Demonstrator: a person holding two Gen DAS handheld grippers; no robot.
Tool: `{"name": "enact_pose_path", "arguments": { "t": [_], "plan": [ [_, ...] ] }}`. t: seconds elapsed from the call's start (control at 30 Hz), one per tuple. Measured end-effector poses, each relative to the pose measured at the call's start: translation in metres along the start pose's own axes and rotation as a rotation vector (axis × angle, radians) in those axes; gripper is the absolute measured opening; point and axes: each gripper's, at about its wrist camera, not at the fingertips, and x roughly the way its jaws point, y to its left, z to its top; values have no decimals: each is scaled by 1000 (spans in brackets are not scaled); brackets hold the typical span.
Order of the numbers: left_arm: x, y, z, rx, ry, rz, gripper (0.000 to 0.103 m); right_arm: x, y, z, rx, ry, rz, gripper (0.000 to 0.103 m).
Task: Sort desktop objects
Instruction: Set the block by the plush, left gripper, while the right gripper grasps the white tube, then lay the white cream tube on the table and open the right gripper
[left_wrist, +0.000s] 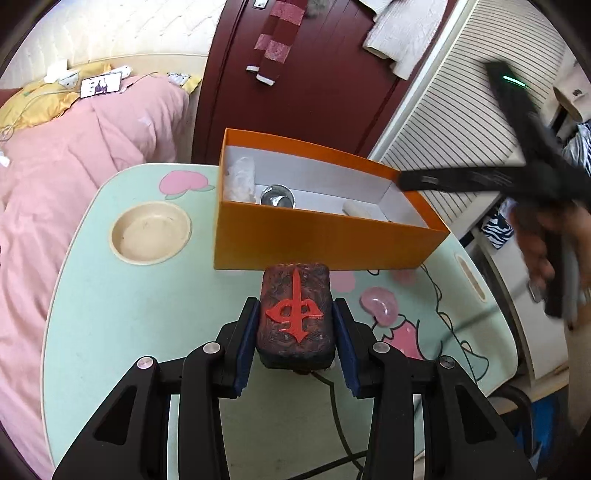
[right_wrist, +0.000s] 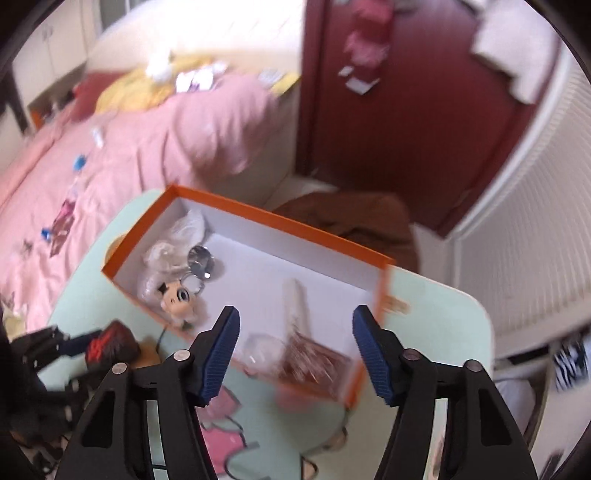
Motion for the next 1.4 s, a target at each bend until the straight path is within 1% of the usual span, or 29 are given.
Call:
{"name": "enact_pose_path", "arguments": {
  "t": [0.07,0.1,0.13,0.17,0.2,0.3,0.33,0.37,0.47,0.53,0.57,0.6,0.63,0.67,0.77,0.87,0.93,1.0,1.07,1.2,1.3,1.4],
  "plan": [
    [2,3,-4,-13,16,0,42,28,2,12,-11,91,-12,38],
    [3,4,-6,-17,24,6,47,41,2,16,-9,136,-19,36],
    [4,6,-10,-20,30,17,56,55,0,19,2,181,-30,35],
    [4,8,-13,-24,26,25,60,65,-2,20,12,212,-39,35],
    [4,9,-16,-29,24,29,63,72,-3,20,18,236,-41,35],
    [4,13,-22,-44,19,25,65,87,-7,18,34,283,-12,33],
    [4,12,-22,-38,17,28,65,89,-6,16,30,286,3,23],
    [5,11,-22,-31,18,31,66,89,-5,15,24,283,19,19],
    [5,9,-22,-22,13,30,67,88,-5,13,31,266,34,19],
    [5,9,-23,-23,11,28,68,82,-8,12,49,231,57,19],
    [6,9,-23,-25,10,26,68,76,-10,13,60,202,68,19],
    [6,9,-23,-26,8,21,72,68,-11,14,73,173,75,18],
    [7,9,-24,-25,4,28,81,59,-12,16,85,138,87,18],
    [7,8,-24,-23,0,36,86,48,-13,18,96,98,101,18],
    [10,3,-26,21,-12,101,87,9,-12,20,129,-9,154,18],
    [14,-2,-28,59,-14,143,87,-27,-4,11,132,-80,221,18],
    [16,-5,-29,71,-14,161,87,-37,5,2,133,-81,277,18],
    [18,-7,-30,81,-14,174,87,-34,17,-15,146,-41,349,18],
    [18,-7,-30,86,-14,176,88,-26,29,-31,155,-7,386,18],
    [17,-6,-31,86,-16,175,88,-12,47,-61,160,4,387,18],
    [17,-7,-31,89,-16,176,89,-11,45,-69,167,-6,397,18],
    [18,-8,-30,96,-10,173,92,-11,41,-76,175,-17,410,18]
  ]
}}
